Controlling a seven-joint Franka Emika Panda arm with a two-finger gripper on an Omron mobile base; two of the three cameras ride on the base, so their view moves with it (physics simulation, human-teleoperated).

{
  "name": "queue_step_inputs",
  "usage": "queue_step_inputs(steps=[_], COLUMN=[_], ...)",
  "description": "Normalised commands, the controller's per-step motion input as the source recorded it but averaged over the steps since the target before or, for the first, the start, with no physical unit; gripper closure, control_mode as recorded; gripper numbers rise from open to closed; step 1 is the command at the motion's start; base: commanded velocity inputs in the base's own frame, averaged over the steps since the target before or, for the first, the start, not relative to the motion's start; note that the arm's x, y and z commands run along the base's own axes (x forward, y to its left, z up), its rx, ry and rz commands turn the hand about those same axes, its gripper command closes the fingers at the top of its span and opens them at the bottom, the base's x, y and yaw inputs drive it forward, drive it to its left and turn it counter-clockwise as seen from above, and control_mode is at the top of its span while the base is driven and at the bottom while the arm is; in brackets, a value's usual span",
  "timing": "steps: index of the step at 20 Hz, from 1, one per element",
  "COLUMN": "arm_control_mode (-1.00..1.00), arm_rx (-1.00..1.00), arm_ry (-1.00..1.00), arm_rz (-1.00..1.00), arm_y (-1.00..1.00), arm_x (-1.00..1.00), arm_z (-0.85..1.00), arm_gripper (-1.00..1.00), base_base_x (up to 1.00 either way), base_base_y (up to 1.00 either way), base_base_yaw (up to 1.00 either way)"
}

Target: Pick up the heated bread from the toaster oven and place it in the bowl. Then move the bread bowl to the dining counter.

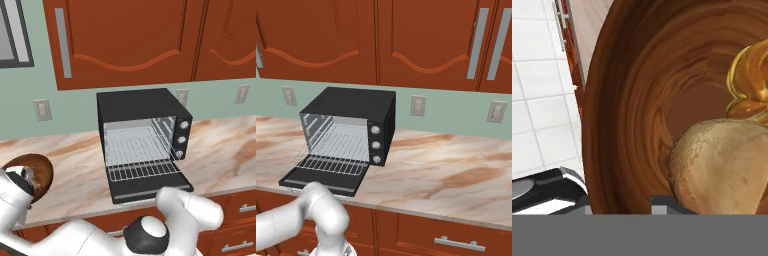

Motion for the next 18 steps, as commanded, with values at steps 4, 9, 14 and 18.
queue_step_inputs(steps=[4, 9, 14, 18], arm_control_mode=[-1.0, -1.0, -1.0, -1.0], arm_rx=[0.0, 0.07, 0.2, 0.28], arm_ry=[-0.34, -0.22, -0.04, 0.0], arm_rz=[-0.12, -0.03, -0.02, -0.01], arm_y=[-1.0, -1.0, -1.0, -1.0], arm_x=[-0.34, -0.33, -0.15, -0.01], arm_z=[0.71, 0.64, 0.51, 0.36], arm_gripper=[1.0, 1.0, 1.0, 1.0], base_base_x=[0.0, 0.0, 0.0, 0.0], base_base_y=[0.0, 0.0, 0.0, 0.0], base_base_yaw=[0.0, 0.0, 0.0, 0.0])
